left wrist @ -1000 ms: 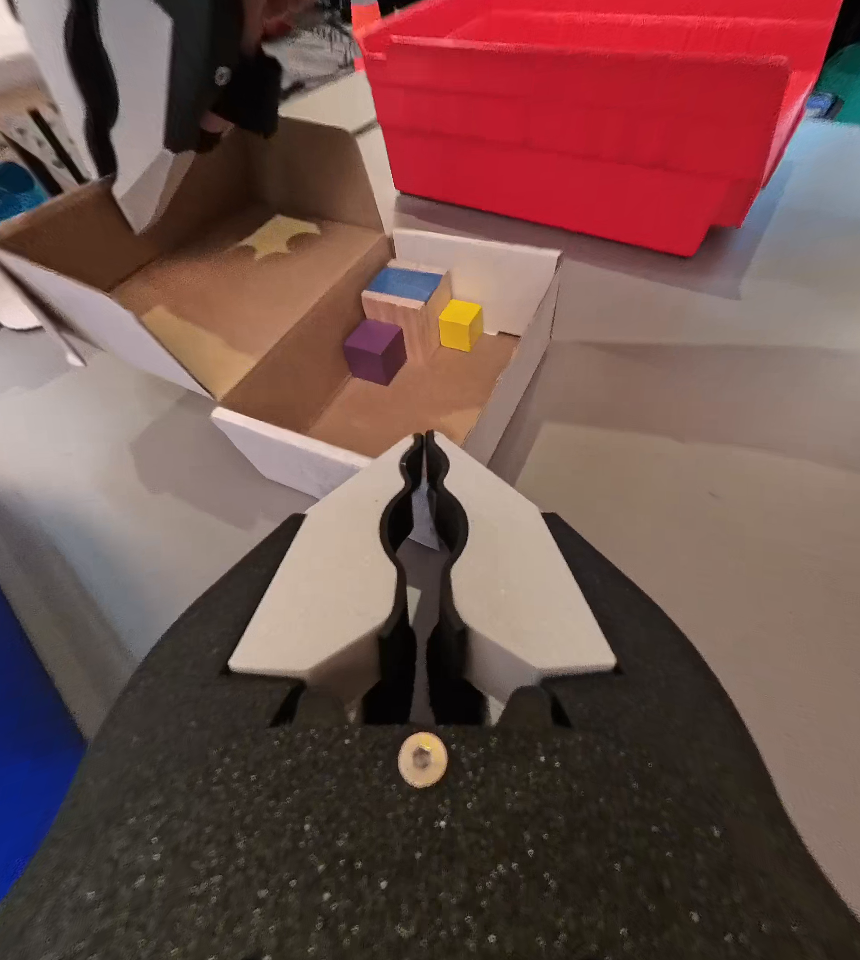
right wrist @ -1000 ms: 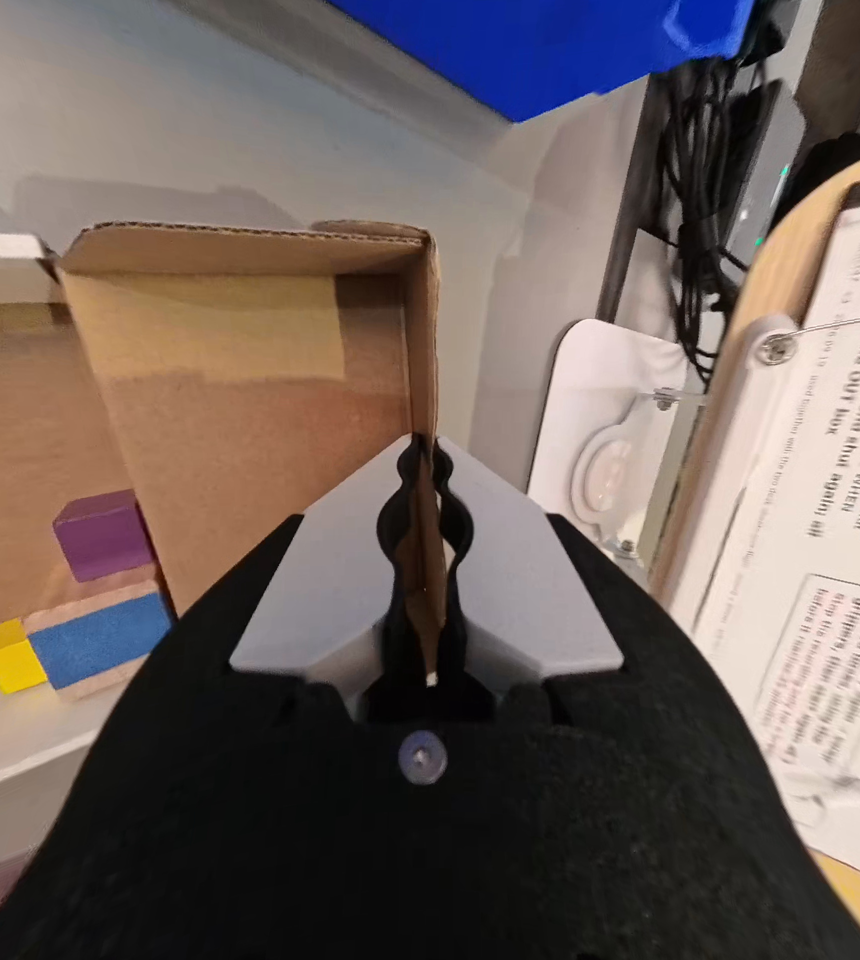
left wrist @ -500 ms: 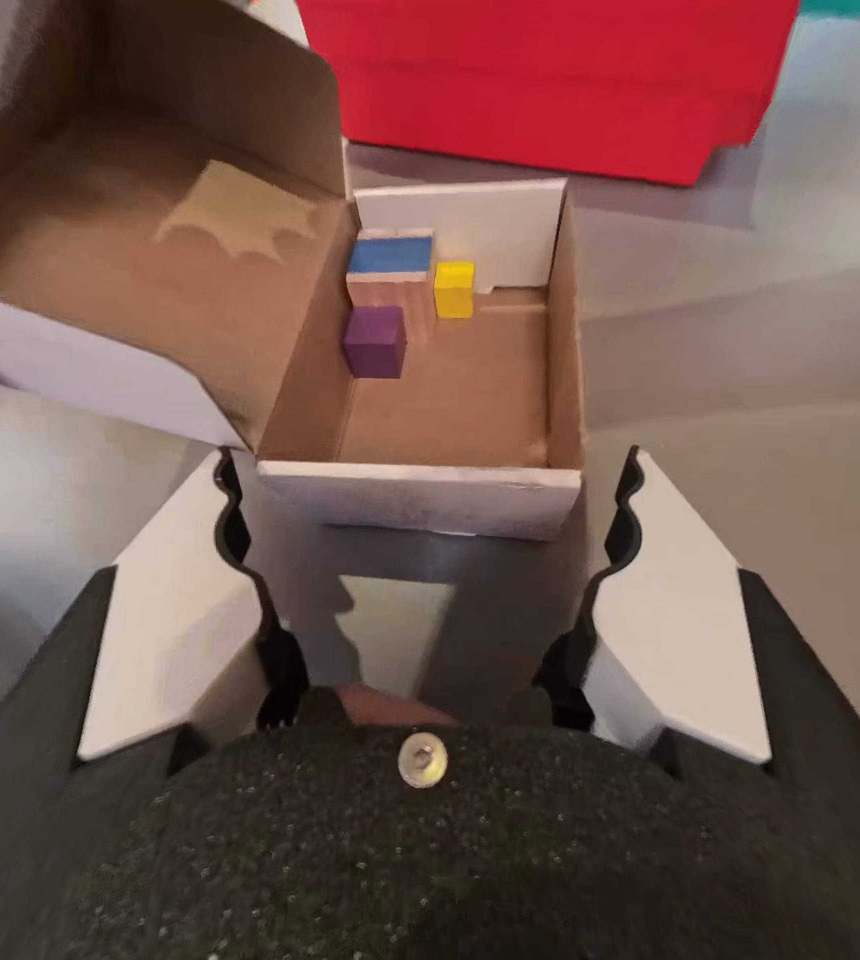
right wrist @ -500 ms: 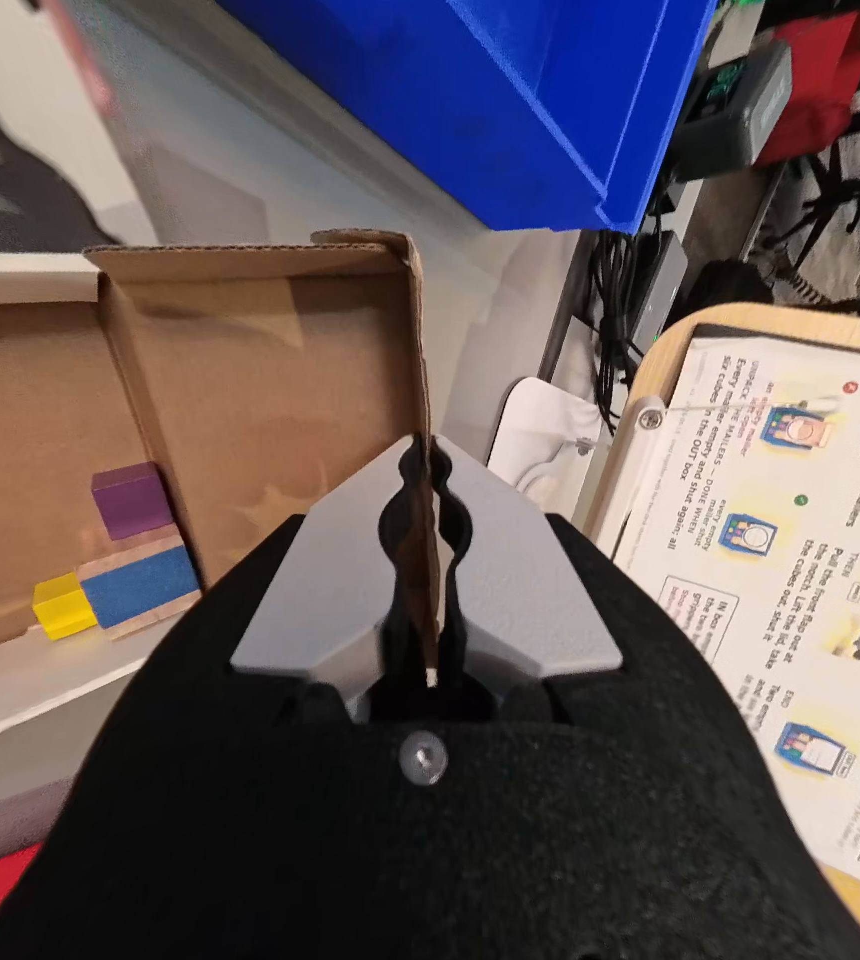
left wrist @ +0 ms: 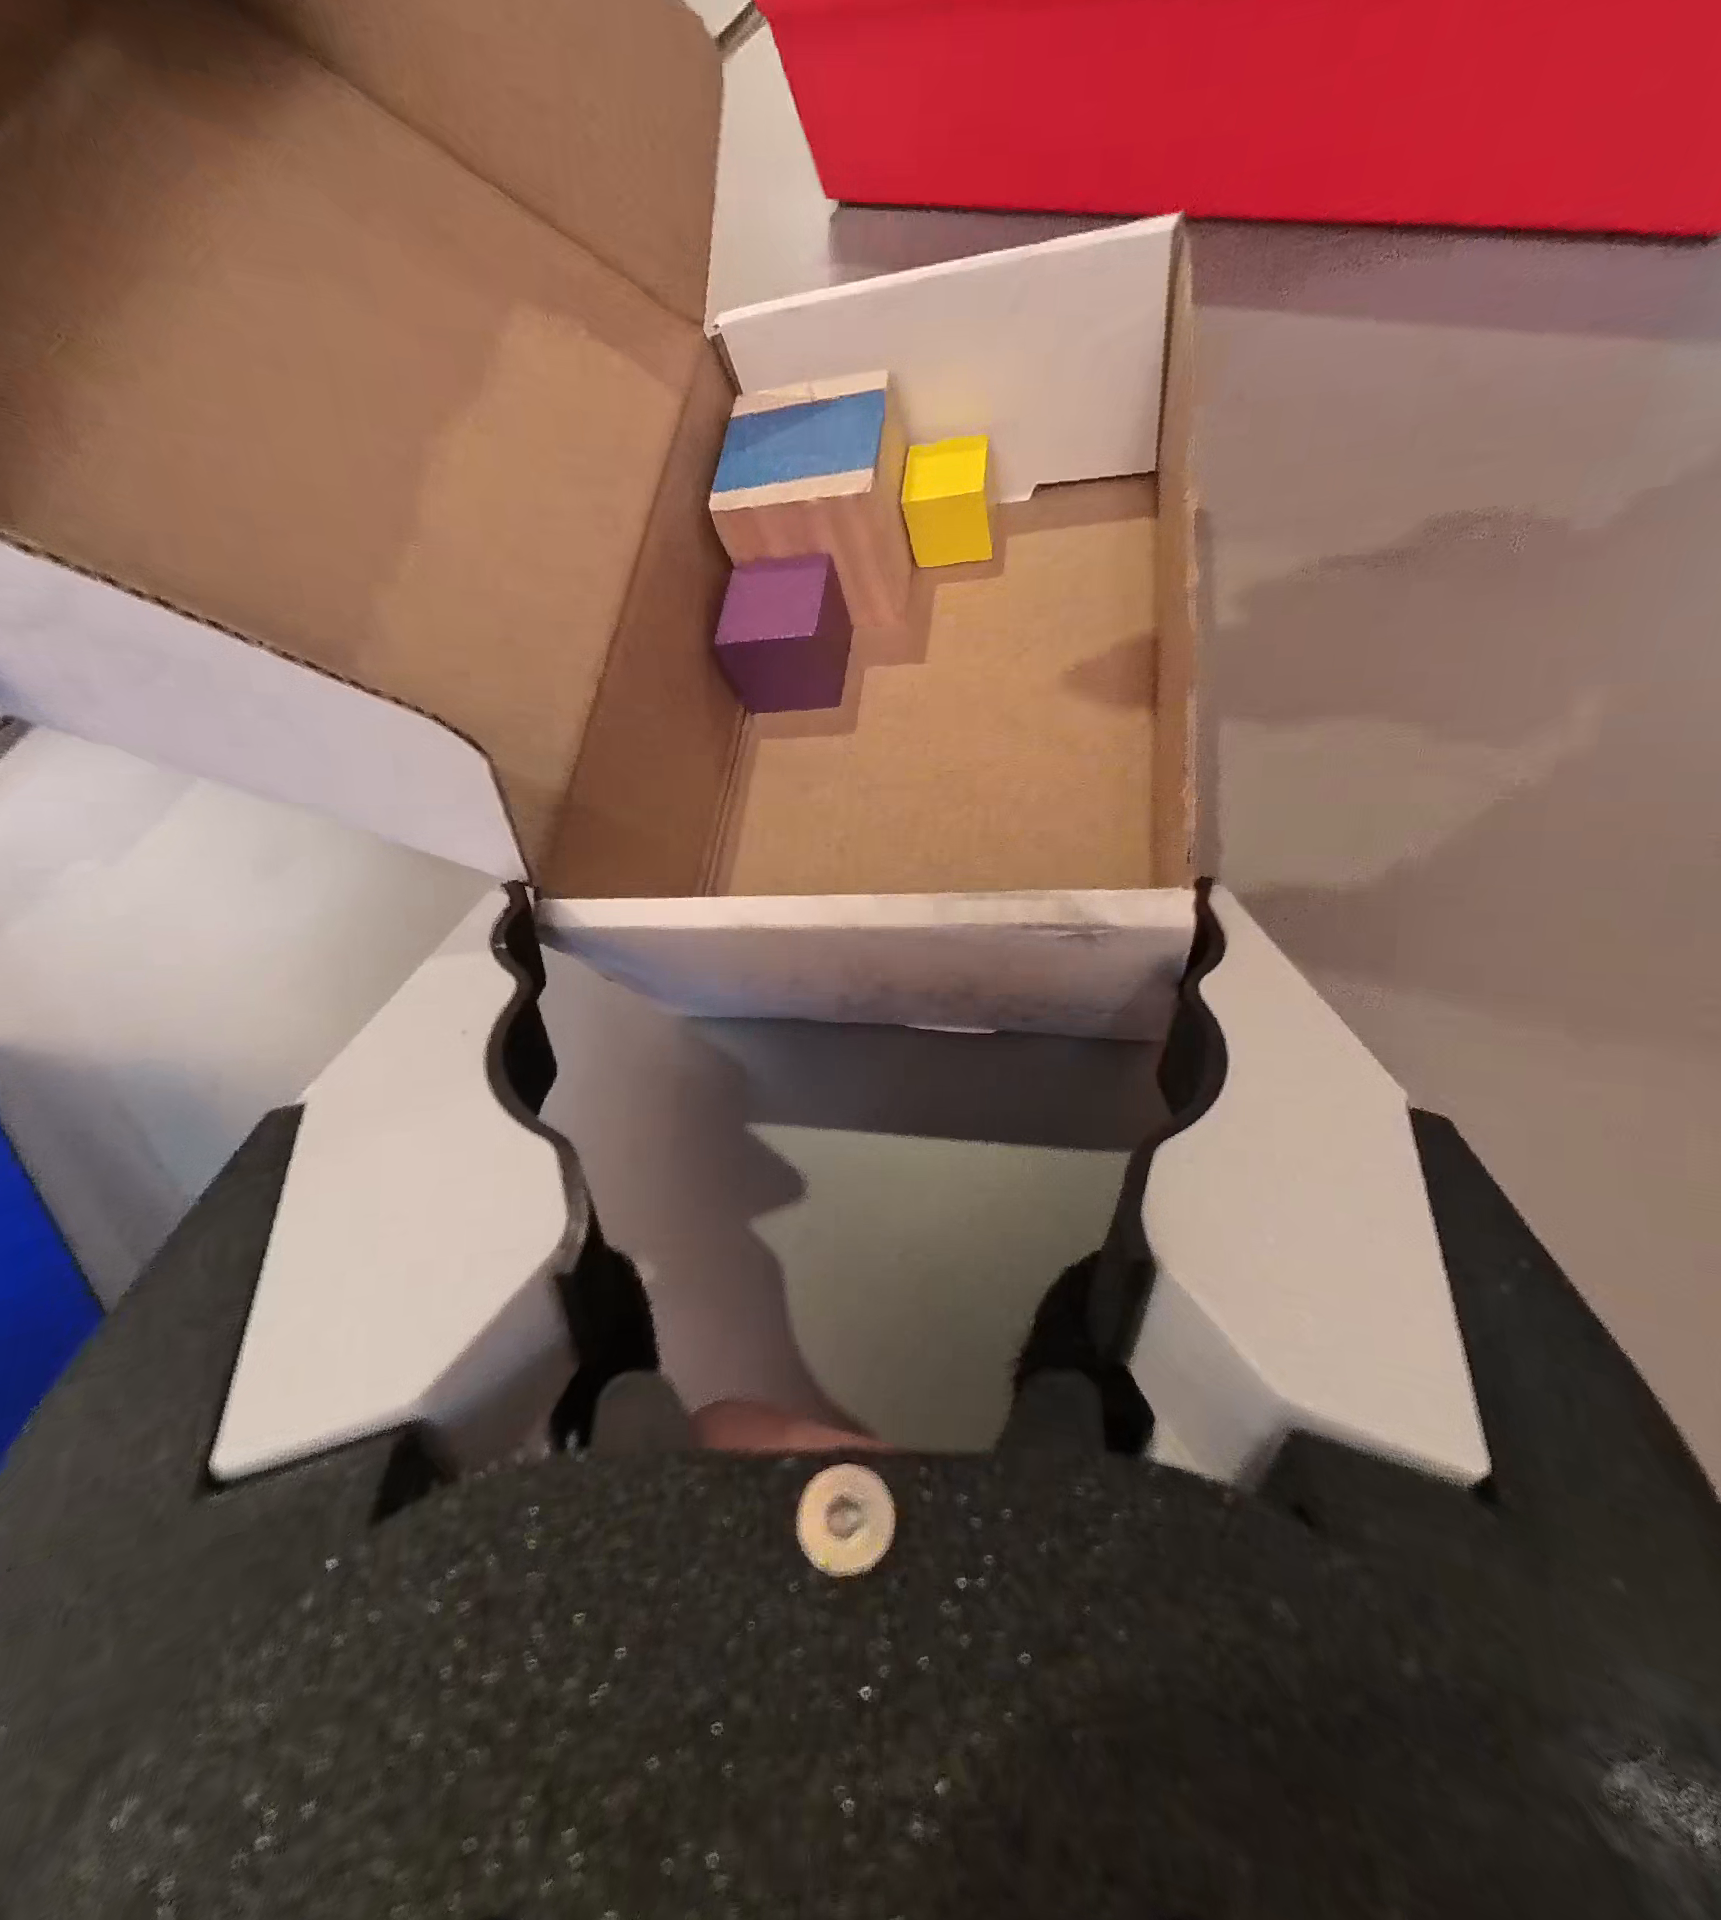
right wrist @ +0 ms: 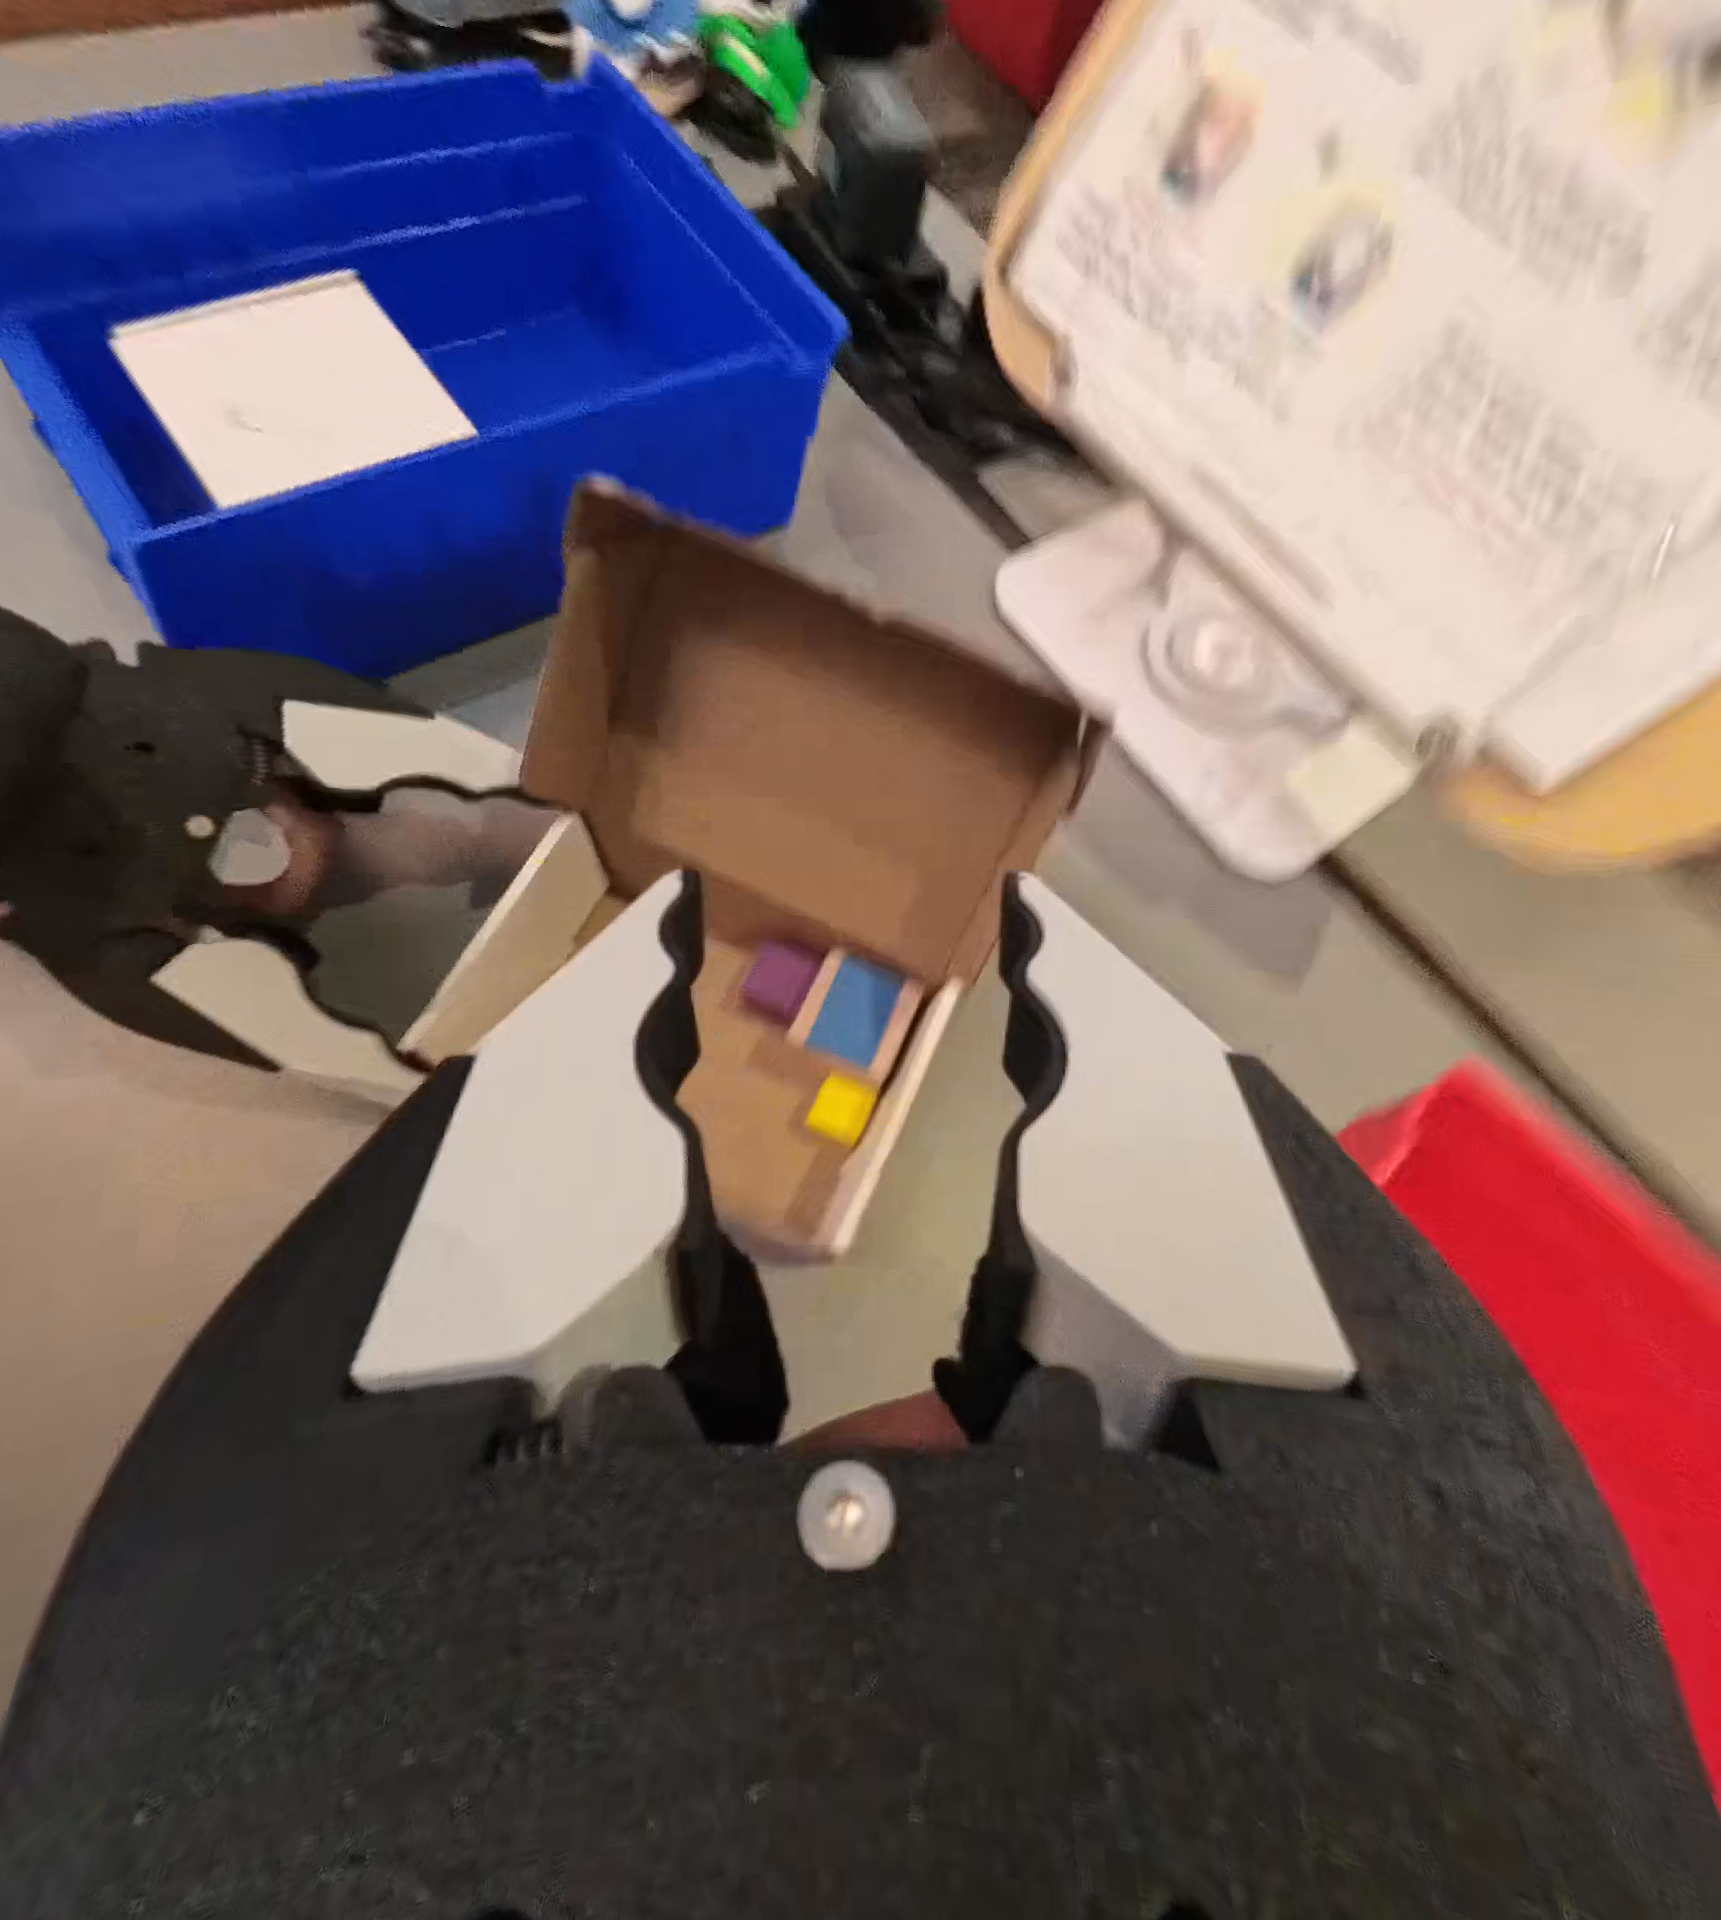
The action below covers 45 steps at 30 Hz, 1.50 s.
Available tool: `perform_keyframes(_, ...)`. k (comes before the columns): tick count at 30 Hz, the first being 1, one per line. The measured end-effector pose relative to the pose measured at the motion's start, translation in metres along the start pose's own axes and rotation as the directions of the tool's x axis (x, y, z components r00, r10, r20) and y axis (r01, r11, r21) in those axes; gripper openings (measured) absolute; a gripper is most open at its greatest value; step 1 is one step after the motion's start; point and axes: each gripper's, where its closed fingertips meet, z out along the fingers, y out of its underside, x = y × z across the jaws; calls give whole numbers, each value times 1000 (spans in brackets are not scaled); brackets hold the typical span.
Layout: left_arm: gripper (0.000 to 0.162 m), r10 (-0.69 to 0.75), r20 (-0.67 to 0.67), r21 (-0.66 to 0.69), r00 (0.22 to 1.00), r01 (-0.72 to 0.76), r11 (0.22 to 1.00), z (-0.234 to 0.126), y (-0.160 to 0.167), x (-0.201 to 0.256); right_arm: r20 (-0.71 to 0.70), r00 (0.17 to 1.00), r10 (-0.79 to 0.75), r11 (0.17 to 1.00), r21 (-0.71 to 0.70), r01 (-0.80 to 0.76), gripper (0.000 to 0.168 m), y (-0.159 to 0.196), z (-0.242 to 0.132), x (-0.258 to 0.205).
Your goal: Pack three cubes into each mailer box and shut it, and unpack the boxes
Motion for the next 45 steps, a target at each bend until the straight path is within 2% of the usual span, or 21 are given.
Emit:
perform_keyframes(1,118,3,11,-2,1000,-3,1000,0,0,0,-9,996,85,996,-20,-85,57,19,0,-4)
perform_keyframes(4,118,3,36,-7,999,-3,1000,1,-1,2,-76,983,169,980,-94,-176,66,71,20,-24)
perform_keyframes(6,118,-4,44,-9,999,5,1000,0,0,2,-150,976,156,979,-105,-172,67,86,36,-29)
perform_keyframes(10,118,-11,52,-11,999,12,1000,-3,1,4,-213,971,107,981,-135,-138,64,83,62,-26)
perform_keyframes(16,118,-9,53,-11,999,9,1000,-4,1,5,-216,974,64,946,-298,-128,68,98,91,-19)
perform_keyframes(19,118,-6,54,-11,999,7,1000,-4,1,5,-258,966,38,937,-326,-123,65,103,96,-14)
perform_keyframes(27,118,-9,52,-11,999,9,1000,-4,1,6,-283,955,85,914,-360,-188,55,113,101,-13)
perform_keyframes(32,118,-10,52,-11,999,11,1000,-4,1,6,-175,974,141,914,-355,-196,41,106,98,-35)
perform_keyframes(37,118,-8,54,-11,999,8,1000,-4,1,6,-205,972,118,913,-362,-187,53,106,97,-33)
perform_keyframes(41,118,-6,56,-11,998,6,1000,-4,1,6,-208,962,179,879,-405,-251,57,113,106,-36)
perform_keyframes(42,118,-6,56,-11,998,6,1000,-4,1,6,-220,958,186,865,-426,-266,55,116,108,-35)
perform_keyframes(43,118,-8,55,-11,998,8,1000,-4,1,6,-230,954,194,858,-432,-279,45,118,110,-34)
perform_keyframes(45,118,-10,54,-12,998,11,1000,-4,1,6,-225,955,194,874,-402,-272,43,111,110,-33)
